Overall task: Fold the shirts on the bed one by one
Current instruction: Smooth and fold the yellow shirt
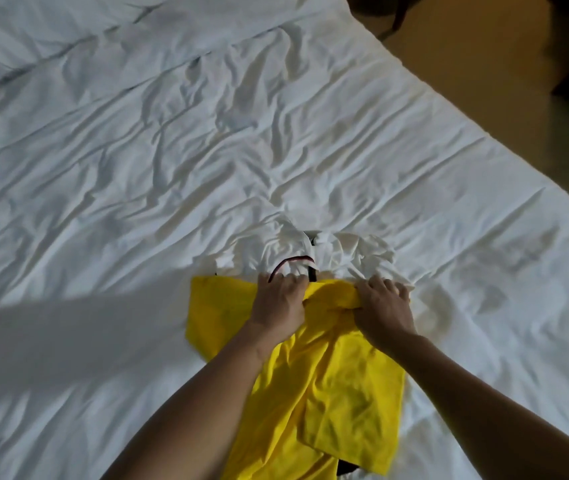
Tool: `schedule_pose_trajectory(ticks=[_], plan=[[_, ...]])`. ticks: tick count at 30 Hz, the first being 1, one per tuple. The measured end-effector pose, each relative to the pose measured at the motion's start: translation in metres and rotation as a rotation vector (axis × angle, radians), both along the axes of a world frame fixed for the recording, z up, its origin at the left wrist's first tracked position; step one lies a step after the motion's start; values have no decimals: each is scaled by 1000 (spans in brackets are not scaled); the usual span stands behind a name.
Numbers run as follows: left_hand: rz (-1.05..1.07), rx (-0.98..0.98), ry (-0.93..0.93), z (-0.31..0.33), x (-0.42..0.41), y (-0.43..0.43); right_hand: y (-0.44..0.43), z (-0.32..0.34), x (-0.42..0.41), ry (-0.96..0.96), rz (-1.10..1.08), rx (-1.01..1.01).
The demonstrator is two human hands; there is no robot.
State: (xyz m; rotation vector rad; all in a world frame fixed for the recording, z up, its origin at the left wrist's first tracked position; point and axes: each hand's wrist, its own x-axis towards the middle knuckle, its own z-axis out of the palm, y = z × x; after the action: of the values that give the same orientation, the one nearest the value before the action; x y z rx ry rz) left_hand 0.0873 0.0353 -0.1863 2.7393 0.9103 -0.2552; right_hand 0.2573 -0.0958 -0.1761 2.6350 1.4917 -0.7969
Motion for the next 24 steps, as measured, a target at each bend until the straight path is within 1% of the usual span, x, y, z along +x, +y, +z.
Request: schedule_pose_trajectory(ticks=[2,4,5,7,11,13,16,18,21,24], plan=[[55,-99,-115,18,-8,-3,-9,11,-7,60,-64,147],[153,-265,-245,41,-21,-7,-17,32,-19,140,-150,287],[204,-347,-322,50,-27,-8,-19,41,-24,192,-194,339],[309,-436,-463,83,-45,-11,-22,75,-39,284,-250,424],[455,-617,-631,175,-97,-18,-23,152,-74,280,-160,576],[488,-682,-713,231,-129,-25,-21,194,-94,305,-61,641],[465,-744,-765,313,-185,-40,-23,259,-133,307,121,737],[438,-749,-777,363,-227,-49,-26,298,-159,293,219,800],[404,-677,-820,427,-295,-66,-33,354,-201,233,358,857],[389,-588,-867,477,-363,-85,-41,395,-245,138,383,896]])
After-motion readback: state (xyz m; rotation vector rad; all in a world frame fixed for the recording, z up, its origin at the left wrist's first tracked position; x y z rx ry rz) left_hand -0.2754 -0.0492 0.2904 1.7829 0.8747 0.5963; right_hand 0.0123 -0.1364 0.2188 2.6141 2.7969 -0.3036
